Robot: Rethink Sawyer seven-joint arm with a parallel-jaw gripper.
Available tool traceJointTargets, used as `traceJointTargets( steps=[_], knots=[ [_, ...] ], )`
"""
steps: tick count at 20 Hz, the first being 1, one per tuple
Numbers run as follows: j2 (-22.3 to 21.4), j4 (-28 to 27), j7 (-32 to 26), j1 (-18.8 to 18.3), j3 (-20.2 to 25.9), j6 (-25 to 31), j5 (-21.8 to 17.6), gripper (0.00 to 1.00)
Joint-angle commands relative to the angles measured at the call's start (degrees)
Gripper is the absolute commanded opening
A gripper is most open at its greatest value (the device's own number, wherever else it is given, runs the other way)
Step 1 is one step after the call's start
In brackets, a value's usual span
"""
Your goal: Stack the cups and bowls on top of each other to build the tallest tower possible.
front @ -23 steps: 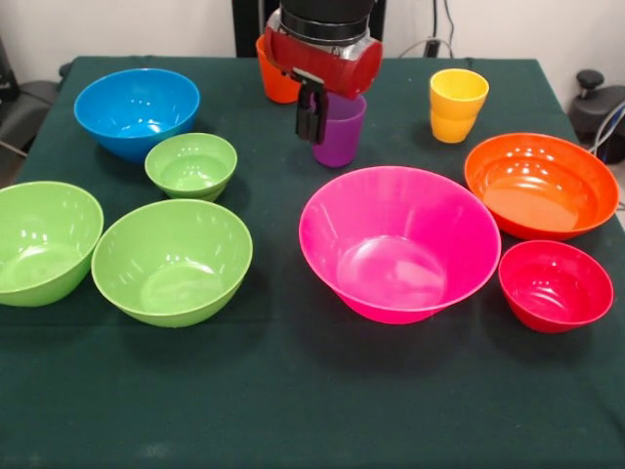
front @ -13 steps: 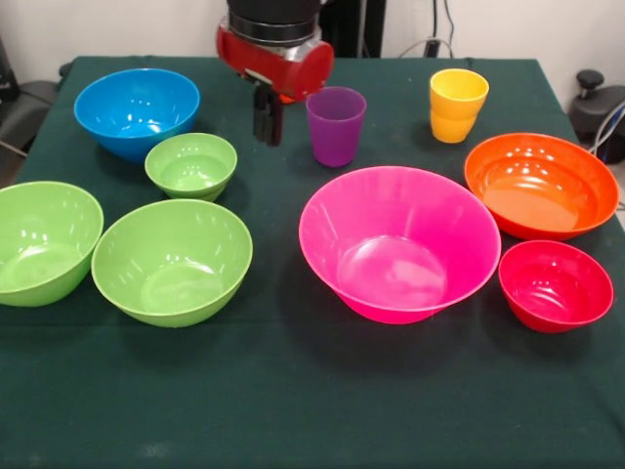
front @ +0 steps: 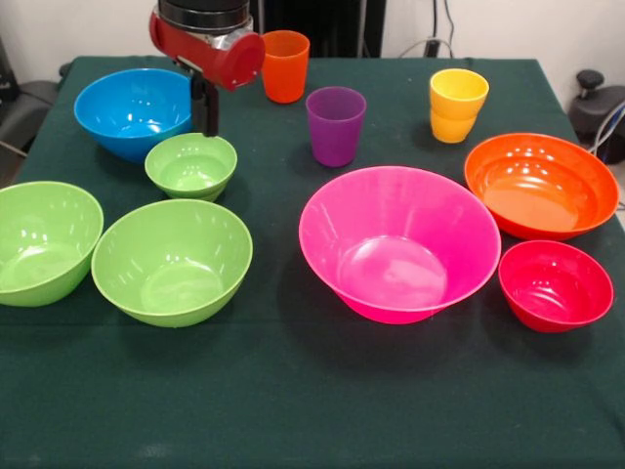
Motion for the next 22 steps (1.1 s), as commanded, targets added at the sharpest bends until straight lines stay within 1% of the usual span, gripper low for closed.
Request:
traceJointTargets(
  steps=[1,9,15,17,19,22],
  knots=[
    [0.38,3.16,-13.61,-1.24,8.32,1.98,-6.02,0.0],
    [0.66,5.71,-12.06,-3.31,9.31,-0.38,-9.22,0.0],
    [-0.4,7.98,-11.0,-4.84,9.77,-1.2,-11.04,0.0],
    [-0.45,8.88,-11.05,-5.84,10.56,-2.02,-11.5,0.0],
    [-1.12,10.43,-11.23,-6.7,11.24,-2.24,-11.97,0.0],
    [-3.77,13.76,-10.36,-7.09,11.15,-3.1,-13.15,0.0]
  ],
)
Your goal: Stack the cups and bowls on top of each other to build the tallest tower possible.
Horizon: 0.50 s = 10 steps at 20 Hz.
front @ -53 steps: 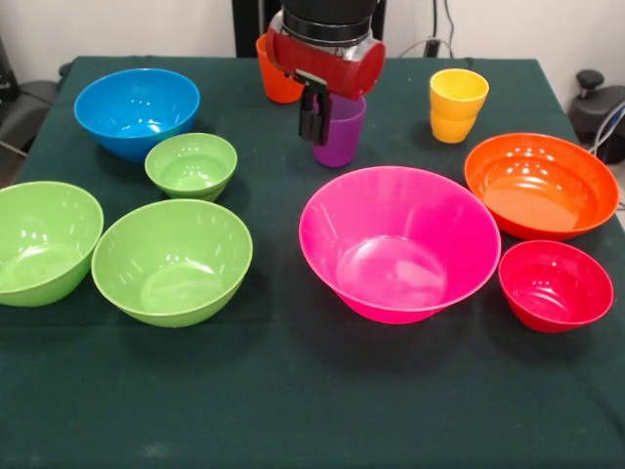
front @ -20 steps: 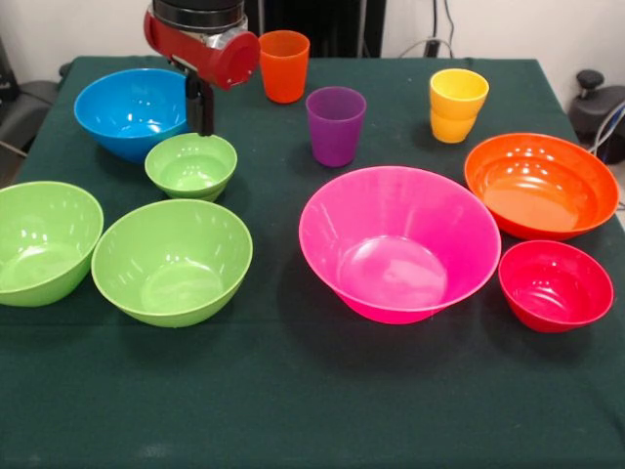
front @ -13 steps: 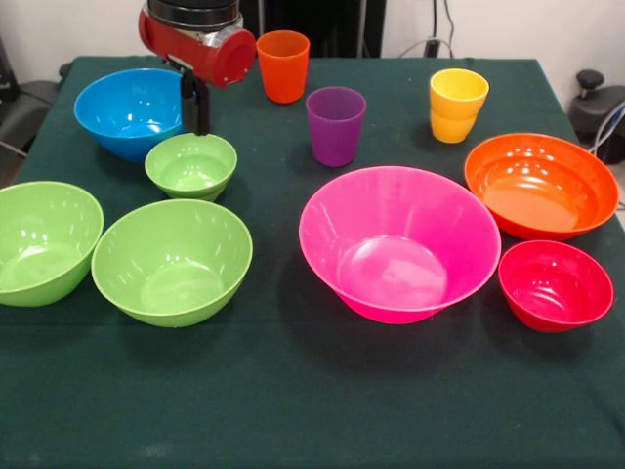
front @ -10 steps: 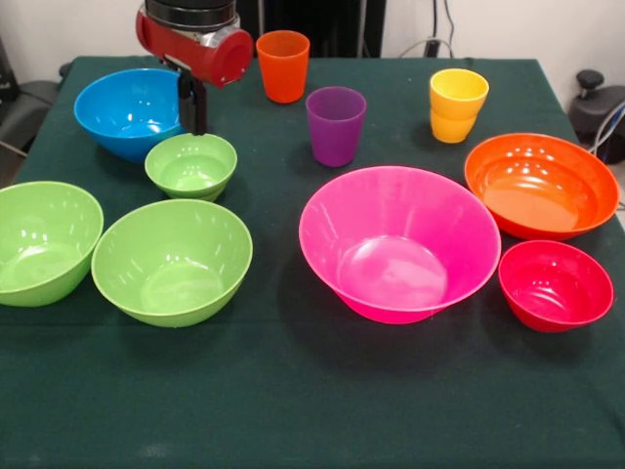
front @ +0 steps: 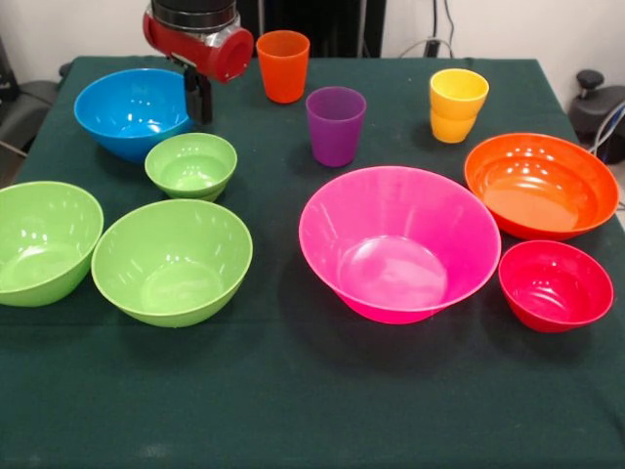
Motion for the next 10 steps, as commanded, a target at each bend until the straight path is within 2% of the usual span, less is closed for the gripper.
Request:
traceJointTargets(
  steps=[1,5,10],
  knots=[
    [-3.32,8.8,-10.25,-1.03,5.68,-3.05,-5.86,0.0],
    [-3.91,10.82,-10.29,-2.57,7.26,-4.1,-6.94,0.0],
    [-2.55,9.25,-10.89,-4.12,8.77,-3.16,-8.06,0.0]
  ],
)
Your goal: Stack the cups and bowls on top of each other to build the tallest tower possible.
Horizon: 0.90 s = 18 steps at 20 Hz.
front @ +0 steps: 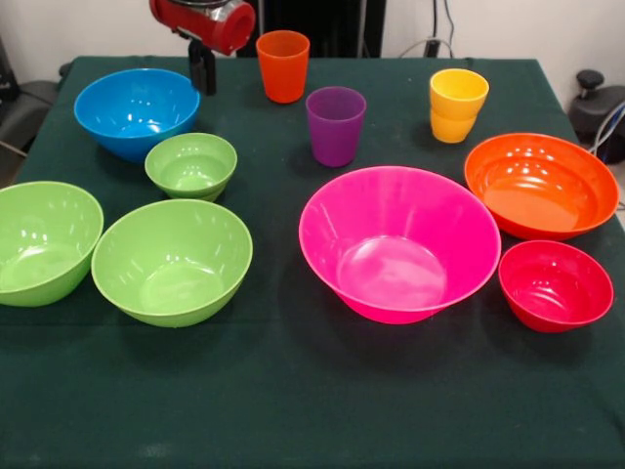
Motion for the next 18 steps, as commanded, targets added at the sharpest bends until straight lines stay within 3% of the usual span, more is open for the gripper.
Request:
traceJointTargets(
  steps=[1,18],
  knots=[
    [0.82,2.43,-11.0,-1.54,7.59,-2.85,-5.19,0.0],
    [6.67,-5.26,-11.56,-3.46,10.1,-0.95,-9.73,0.0]
  ],
)
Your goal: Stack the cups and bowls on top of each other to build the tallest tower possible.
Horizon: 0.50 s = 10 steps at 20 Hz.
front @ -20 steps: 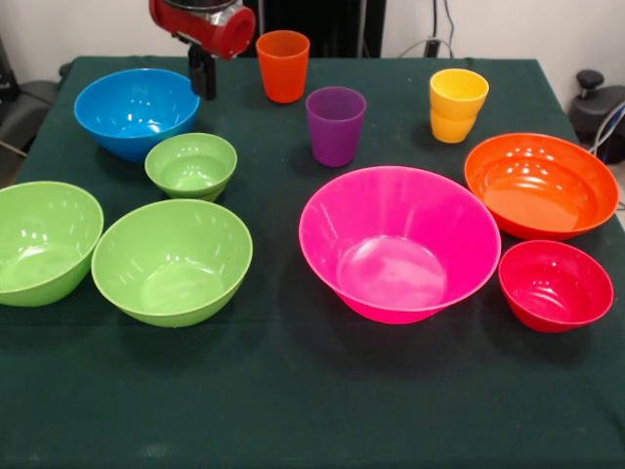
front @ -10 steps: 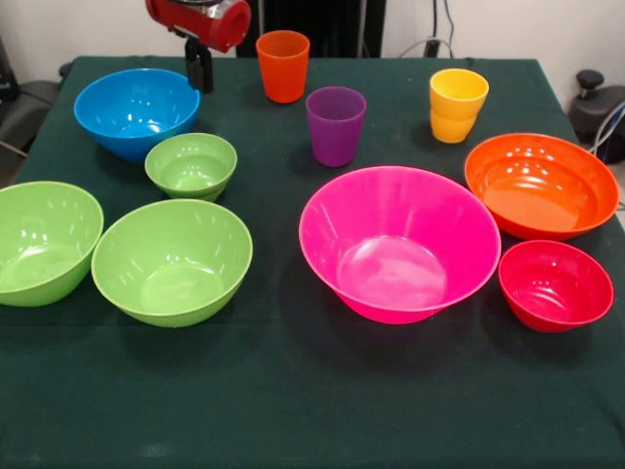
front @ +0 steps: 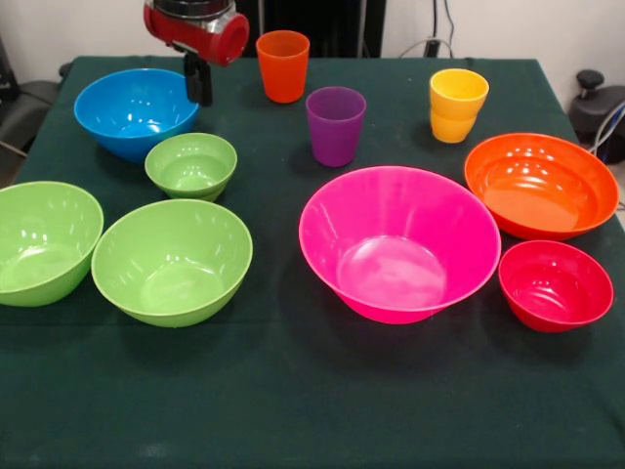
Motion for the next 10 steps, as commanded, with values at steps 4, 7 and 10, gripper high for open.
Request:
traceJointTargets(
  steps=[4,7,10],
  knots=[
    [5.15,-4.12,-11.86,-1.32,6.57,-1.24,-6.05,0.0],
    [4.89,-3.86,-11.42,-1.56,6.64,-1.21,-6.64,0.0],
    [4.7,-3.69,-10.93,-1.77,6.91,-0.47,-6.95,1.0]
  ],
)
